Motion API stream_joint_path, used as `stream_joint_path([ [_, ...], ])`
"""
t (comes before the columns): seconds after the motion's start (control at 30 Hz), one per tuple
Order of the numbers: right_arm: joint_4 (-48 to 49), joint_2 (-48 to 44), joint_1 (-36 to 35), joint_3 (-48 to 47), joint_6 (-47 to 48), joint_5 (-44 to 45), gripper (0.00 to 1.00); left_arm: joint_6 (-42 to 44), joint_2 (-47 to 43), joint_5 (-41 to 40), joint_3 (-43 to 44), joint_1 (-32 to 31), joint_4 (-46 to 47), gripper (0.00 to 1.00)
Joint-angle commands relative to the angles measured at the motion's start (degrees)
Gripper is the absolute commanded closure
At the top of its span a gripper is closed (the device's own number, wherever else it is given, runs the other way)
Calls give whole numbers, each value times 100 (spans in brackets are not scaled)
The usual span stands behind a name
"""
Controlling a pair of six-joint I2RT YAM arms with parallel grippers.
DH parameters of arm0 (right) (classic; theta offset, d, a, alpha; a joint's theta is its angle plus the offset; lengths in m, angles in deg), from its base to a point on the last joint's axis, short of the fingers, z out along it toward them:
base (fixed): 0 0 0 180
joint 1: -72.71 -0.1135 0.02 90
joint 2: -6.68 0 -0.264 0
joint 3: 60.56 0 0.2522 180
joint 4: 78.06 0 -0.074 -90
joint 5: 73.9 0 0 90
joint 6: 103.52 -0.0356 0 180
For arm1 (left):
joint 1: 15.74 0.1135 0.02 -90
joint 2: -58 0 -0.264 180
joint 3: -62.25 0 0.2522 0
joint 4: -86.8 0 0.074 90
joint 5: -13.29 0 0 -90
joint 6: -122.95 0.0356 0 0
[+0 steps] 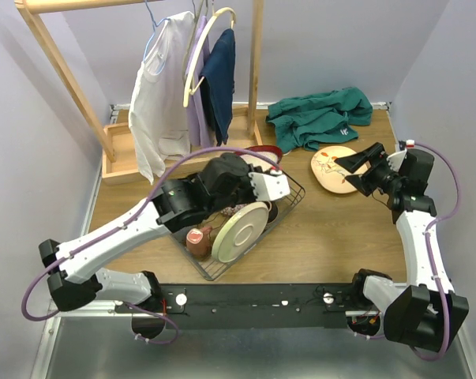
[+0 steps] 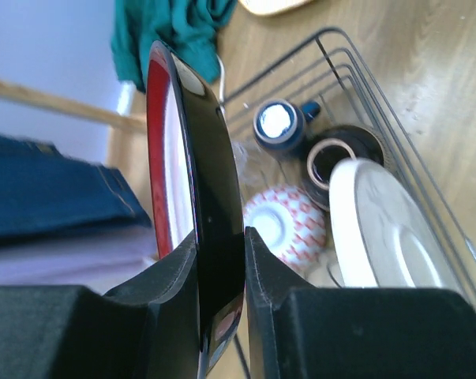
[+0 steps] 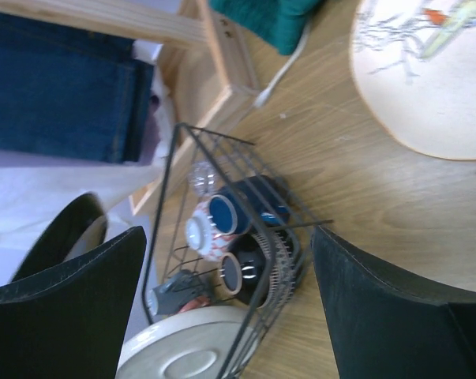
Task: Unload the mixed dishes from the dish rack
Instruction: Pick up the plate from the dish rack, then place the plate at the center of the board.
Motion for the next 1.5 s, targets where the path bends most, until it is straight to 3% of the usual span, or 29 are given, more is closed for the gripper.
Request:
stream_joint_path([
  [0.0,4,-159,-145,-427,-321,-426,8,1257,244,-961,-136,-475,1718,100],
  [0.47,56,-230,-435,-576,-673,-717,7,3015,1264,-2166,-813,-1408,3565,100],
  [0.97,-875,130,-619,-647,-49,-620,12,3763,1897,-2325,-919,-1795,4937,100],
  [1.07,-937,166,-646,-664,39,-664,20,3772,1985,-2316,-892,-1839,4928,100],
  [1.27,-1051,184,-681,-700,162,-559,48,3702,2038,-2386,-910,-1874,4919,100],
  [1.47,-1060,140,-681,-691,153,-480,93,3508,2020,-2500,-945,-1892,4797,100],
])
